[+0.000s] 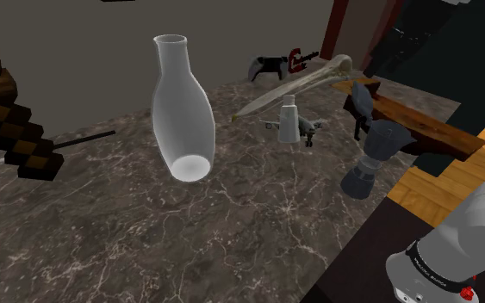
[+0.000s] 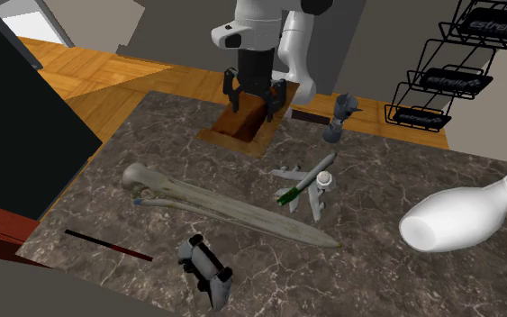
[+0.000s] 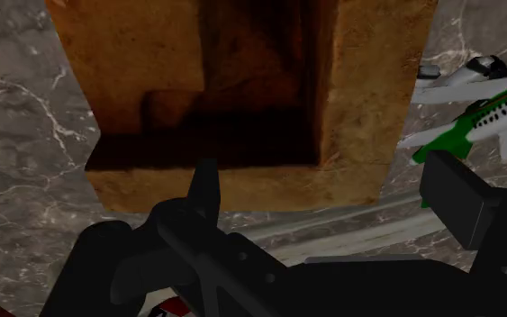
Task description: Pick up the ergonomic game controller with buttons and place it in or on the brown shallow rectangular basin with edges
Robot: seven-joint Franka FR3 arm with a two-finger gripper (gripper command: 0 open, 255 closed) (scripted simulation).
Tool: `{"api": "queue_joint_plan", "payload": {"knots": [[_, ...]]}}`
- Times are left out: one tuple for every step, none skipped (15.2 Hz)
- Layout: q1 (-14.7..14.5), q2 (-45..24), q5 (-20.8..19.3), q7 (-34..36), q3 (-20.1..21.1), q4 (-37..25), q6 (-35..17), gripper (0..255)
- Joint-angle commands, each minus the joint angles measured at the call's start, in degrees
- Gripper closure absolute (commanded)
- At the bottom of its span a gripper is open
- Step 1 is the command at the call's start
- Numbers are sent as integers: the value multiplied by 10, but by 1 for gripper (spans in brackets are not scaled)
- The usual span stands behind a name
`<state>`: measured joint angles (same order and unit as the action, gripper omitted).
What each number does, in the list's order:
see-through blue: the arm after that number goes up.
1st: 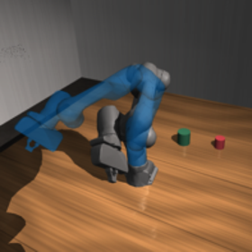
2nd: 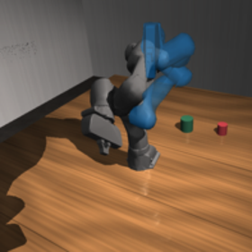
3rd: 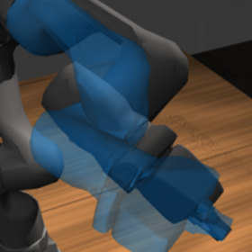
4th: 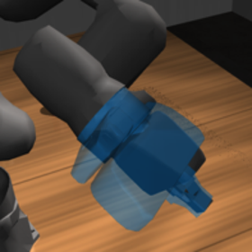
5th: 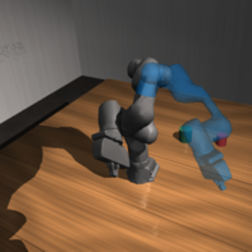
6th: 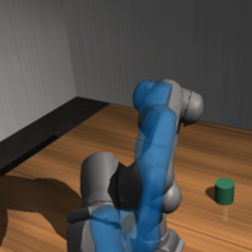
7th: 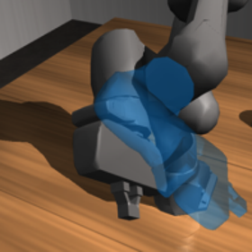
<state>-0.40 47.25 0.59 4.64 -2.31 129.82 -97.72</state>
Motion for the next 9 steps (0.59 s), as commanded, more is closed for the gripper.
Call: {"api": "queue_joint_plan", "payload": {"knots": [[0, 0, 0, 0, 0, 0, 0, 0], [-3, -19, -5, -7, 1, -6, -15, 0], [-5, -38, -10, -15, 3, -13, -30, 0], [-7, -57, -16, -22, 4, -21, -44, 0], [-9, -77, -21, -28, 6, -29, -58, 0], [-11, -96, -26, -35, 7, -38, -72, 0], [-13, -116, -31, -41, 9, -48, -84, 0], [-15, -136, -37, -47, 11, -58, -97, 0], [-16, -155, -42, -53, 13, -69, -108, 0]]}}
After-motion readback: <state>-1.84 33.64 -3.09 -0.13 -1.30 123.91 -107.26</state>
